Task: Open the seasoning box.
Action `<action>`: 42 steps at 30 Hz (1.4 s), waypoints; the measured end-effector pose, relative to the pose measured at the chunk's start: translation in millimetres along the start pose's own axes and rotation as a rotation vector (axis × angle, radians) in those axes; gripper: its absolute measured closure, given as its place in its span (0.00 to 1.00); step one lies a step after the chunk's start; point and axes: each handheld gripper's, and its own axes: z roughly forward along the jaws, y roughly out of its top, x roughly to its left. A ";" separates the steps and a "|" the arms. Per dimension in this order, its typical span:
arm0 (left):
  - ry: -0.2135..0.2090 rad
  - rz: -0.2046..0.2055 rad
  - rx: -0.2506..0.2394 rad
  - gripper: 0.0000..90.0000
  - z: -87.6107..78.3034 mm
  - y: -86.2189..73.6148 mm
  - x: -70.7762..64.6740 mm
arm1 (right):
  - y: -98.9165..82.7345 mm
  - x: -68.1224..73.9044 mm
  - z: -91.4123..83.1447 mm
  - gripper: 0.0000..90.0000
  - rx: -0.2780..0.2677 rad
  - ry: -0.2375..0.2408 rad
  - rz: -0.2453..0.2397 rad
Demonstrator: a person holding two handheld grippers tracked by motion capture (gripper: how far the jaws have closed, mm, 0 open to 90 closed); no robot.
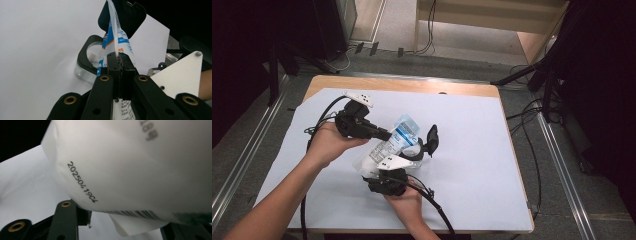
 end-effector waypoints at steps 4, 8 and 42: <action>0.001 -0.003 0.000 1.00 2.0 0.4 0.3 | 0.2 -1.3 0.0 0.59 0.000 0.011 0.019; 0.004 -0.003 0.006 0.98 4.2 -0.5 1.8 | -0.3 -2.4 1.2 0.59 0.001 0.029 0.032; 0.039 -0.032 0.035 0.97 20.1 2.4 6.1 | 4.1 -3.2 5.7 0.60 0.028 0.108 0.087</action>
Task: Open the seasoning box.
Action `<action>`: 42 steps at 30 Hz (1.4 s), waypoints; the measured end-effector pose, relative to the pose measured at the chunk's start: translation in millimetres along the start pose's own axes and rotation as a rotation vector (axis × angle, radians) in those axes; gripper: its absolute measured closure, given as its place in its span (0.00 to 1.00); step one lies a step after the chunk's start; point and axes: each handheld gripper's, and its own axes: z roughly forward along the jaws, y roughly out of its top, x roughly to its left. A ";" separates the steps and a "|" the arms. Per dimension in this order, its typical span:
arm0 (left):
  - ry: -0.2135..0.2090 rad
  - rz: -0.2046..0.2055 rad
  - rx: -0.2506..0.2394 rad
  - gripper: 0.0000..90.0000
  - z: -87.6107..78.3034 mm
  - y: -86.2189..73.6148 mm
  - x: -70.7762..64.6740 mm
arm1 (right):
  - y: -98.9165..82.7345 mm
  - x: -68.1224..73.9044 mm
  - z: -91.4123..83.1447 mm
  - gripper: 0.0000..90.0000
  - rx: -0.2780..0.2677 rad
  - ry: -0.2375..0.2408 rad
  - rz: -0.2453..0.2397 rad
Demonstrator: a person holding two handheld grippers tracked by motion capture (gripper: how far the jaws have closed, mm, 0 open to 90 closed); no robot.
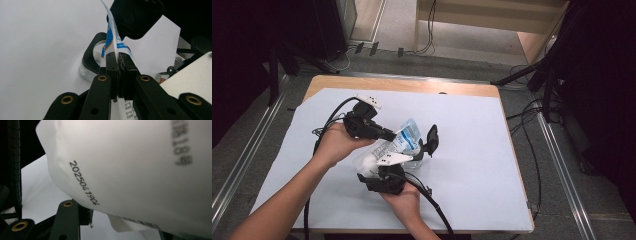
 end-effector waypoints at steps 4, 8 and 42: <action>0.004 0.000 -0.001 0.98 1.4 0.6 0.6 | 1.3 -0.1 -0.1 0.59 0.003 0.006 0.001; 0.010 0.002 0.001 0.99 1.3 0.9 -0.5 | 1.8 0.8 -0.8 0.59 0.005 0.005 -0.006; 0.022 0.001 -0.001 1.00 1.0 -2.2 -6.4 | 6.3 -0.6 -4.5 0.66 -0.032 0.062 0.022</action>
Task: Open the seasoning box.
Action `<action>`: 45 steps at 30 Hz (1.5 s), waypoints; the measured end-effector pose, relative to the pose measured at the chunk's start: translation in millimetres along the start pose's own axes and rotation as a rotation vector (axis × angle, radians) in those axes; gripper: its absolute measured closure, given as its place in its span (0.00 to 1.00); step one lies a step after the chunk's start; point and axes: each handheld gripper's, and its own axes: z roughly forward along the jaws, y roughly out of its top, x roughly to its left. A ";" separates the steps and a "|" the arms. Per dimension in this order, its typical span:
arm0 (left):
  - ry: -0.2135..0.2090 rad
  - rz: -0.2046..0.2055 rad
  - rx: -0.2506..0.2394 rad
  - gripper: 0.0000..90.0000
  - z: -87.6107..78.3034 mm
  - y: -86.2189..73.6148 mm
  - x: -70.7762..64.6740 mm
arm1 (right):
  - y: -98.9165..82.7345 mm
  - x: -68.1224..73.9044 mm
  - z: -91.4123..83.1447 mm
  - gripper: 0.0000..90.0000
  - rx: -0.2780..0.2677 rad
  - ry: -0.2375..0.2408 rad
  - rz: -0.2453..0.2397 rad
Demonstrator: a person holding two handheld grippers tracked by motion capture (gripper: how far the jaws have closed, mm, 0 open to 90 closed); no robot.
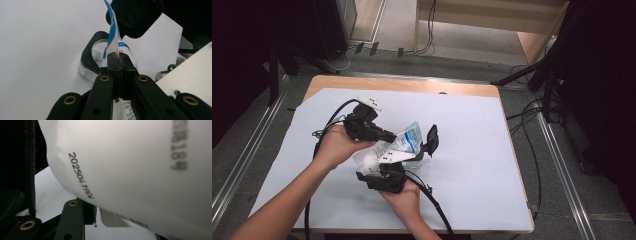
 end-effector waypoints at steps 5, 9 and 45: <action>0.016 -0.008 -0.009 1.00 -0.6 1.7 0.0 | 1.6 0.2 -1.7 0.66 -0.008 0.008 0.007; 0.019 -0.009 -0.009 1.00 -0.4 3.1 1.1 | 2.9 0.8 -3.5 0.66 -0.016 0.016 0.015; 0.019 -0.031 -0.015 1.00 -2.4 6.6 -0.1 | 11.2 3.0 -5.6 0.67 -0.010 0.019 -0.006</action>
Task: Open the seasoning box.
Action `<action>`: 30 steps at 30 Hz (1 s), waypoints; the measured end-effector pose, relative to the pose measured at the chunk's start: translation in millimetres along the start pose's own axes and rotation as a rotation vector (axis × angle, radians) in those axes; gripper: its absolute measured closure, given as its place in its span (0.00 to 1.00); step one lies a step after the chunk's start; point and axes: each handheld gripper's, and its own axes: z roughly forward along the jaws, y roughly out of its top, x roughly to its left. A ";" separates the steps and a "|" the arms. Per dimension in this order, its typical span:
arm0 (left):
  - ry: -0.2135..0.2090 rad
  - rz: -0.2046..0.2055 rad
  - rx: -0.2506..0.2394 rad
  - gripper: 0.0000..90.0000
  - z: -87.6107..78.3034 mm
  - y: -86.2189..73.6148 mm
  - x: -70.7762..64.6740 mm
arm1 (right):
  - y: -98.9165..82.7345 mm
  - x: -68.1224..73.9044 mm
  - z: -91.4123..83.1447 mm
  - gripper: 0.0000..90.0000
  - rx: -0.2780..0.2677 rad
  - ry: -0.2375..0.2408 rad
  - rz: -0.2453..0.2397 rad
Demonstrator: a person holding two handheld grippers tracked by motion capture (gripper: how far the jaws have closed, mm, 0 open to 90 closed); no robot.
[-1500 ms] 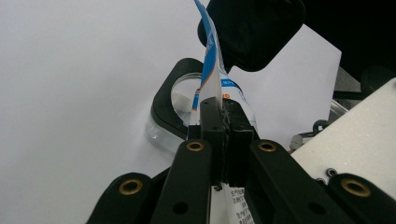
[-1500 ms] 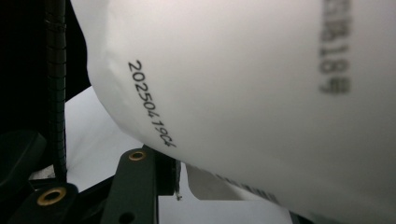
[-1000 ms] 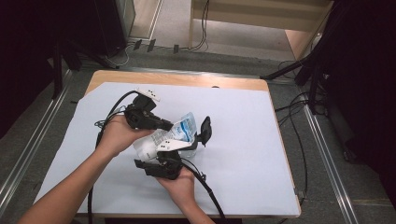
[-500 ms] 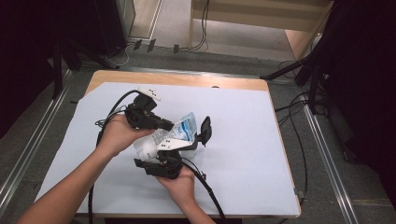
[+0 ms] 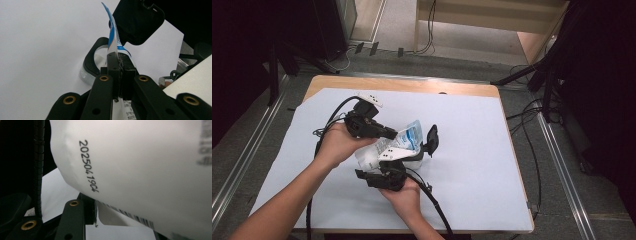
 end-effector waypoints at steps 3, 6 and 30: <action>0.000 -0.003 -0.002 1.00 0.8 0.1 0.2 | 0.0 -0.6 0.4 0.66 0.003 -0.001 0.001; -0.004 -0.006 -0.004 1.00 1.6 0.3 0.7 | 0.0 -0.8 1.0 0.65 0.006 -0.008 0.000; -0.024 -0.034 -0.007 0.99 0.3 1.1 2.1 | 1.6 -1.7 -1.4 0.68 -0.013 0.011 0.014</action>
